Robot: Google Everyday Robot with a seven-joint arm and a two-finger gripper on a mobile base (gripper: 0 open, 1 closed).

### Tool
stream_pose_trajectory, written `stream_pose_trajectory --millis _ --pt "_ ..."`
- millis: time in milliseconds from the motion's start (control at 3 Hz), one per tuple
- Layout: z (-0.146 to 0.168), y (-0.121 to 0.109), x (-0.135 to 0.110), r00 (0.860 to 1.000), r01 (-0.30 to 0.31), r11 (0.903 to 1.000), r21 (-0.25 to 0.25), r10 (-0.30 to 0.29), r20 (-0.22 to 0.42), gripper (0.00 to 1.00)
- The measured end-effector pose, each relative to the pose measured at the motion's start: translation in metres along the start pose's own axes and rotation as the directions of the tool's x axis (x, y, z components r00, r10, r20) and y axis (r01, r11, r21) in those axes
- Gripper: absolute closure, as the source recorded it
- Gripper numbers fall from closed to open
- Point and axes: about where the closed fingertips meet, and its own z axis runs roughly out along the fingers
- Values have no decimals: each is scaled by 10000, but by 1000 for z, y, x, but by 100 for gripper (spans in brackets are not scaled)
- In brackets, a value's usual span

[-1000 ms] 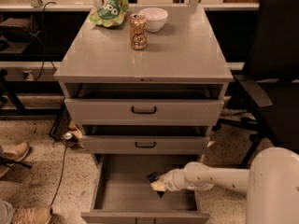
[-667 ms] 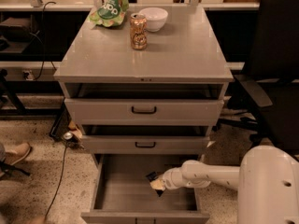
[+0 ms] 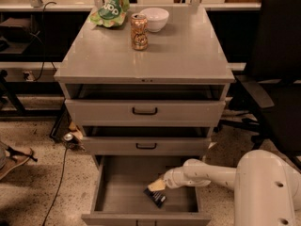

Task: Place rxbar blueberry into bottom drawer

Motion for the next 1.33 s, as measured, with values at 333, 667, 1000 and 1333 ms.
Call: stream_pose_trajectory --millis 333,667,1000,1333 --pt "-1 2 -1 10000 -15 10000 -66 15 11 0" --pt "-5 6 -4 10000 -52 9998 -196 53 56 0" --pt "-58 25 -5 9999 -102 9984 -560 102 5 0" --pt "-155 28 -14 10000 38 9999 -119 -37 89 0"
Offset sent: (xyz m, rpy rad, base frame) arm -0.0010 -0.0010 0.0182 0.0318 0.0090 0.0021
